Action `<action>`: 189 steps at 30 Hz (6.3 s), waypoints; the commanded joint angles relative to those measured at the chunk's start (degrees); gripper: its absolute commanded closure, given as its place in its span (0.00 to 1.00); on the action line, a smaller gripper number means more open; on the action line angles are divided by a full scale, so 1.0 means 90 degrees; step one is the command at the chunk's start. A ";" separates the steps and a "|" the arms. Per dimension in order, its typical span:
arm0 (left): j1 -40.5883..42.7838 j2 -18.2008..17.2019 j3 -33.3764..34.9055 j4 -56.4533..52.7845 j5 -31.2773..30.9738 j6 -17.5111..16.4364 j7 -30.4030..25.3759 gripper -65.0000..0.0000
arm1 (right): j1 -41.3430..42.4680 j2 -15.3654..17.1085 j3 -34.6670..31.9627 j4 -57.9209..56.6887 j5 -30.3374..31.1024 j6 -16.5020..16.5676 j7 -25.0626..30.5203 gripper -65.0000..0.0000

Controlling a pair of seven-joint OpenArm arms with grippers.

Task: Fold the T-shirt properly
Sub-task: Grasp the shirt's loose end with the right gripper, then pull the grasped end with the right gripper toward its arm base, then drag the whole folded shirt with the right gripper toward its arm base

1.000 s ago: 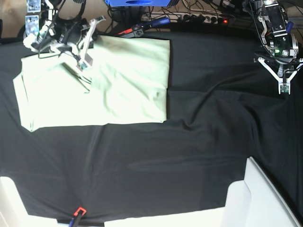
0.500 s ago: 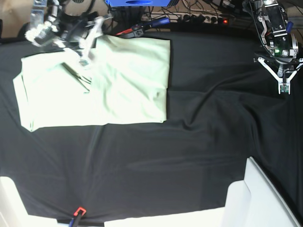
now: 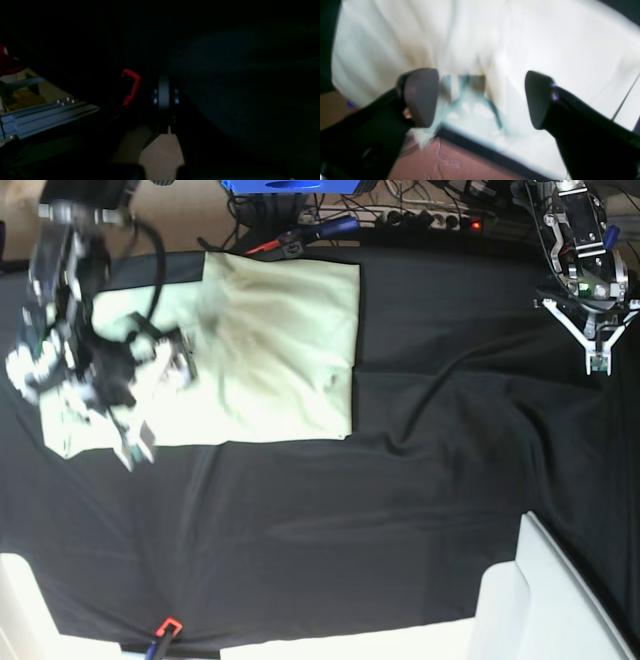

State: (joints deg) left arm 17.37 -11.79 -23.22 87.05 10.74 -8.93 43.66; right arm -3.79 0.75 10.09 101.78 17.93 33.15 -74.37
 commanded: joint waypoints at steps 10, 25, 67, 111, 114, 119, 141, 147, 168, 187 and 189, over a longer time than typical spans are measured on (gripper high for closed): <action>0.0254 -0.0218 -0.0228 0.0004 0.0052 0.0069 -0.0070 1.00 | 0.1686 0.0038 -0.0295 -0.2591 0.0034 0.0024 0.1196 0.17; 0.0273 -0.0228 -0.0804 -0.0221 0.0062 0.0069 -0.0070 1.00 | 0.1979 0.0624 -0.0305 -0.4134 0.0005 0.0005 0.2124 0.18; 0.0205 -0.0218 -0.0795 -0.0221 0.0062 0.0069 -0.0070 1.00 | 0.2194 0.0468 -0.0305 -0.4554 0.0034 -0.0005 0.1841 0.97; 0.0205 -0.0218 -0.0795 -0.0221 0.0062 0.0069 -0.0070 1.00 | 0.2780 0.0458 -0.0305 -0.5208 0.0024 -0.0015 0.1821 0.98; 0.0205 -0.0218 -0.0795 -0.0221 0.0062 0.0069 -0.0070 1.00 | 0.2790 0.0458 -0.0286 -0.5169 0.0034 -0.0015 0.1636 0.85; 0.0205 -0.0218 -0.0795 -0.0221 0.0062 0.0069 -0.0070 1.00 | 0.2458 0.0507 0.0623 -0.3860 0.0024 -0.0015 0.1382 0.57; 0.0205 -0.0218 -0.0795 -0.0211 0.0052 0.0069 -0.0079 1.00 | 0.2585 0.3291 0.2909 -0.7836 0.0034 0.0762 0.3003 0.08; 0.0205 -0.0218 -0.0795 -0.0211 0.0052 0.0069 -0.0079 1.00 | 0.2546 0.2832 0.2909 -0.7846 0.0034 0.0762 0.2397 0.10; 0.0068 -0.0218 -0.0795 -0.0221 0.0052 0.0069 -0.0079 1.00 | 0.0866 0.1113 0.2899 -0.4700 0.0015 0.0762 0.1049 0.23; 0.0078 -0.0218 -0.0795 -0.0221 0.0052 0.0069 -0.0079 1.00 | 0.0924 0.1298 0.2830 -0.4515 -0.0005 0.0762 0.1079 1.00; 0.0078 -0.0218 -0.0795 -0.0221 0.0052 0.0069 -0.0079 1.00 | 0.1061 0.1464 0.2860 -0.4495 -0.0005 0.0762 0.1089 1.00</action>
State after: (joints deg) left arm 18.11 -12.73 -30.02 84.20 10.48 -8.97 43.51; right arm 4.91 12.16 35.48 60.47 18.65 40.14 -64.71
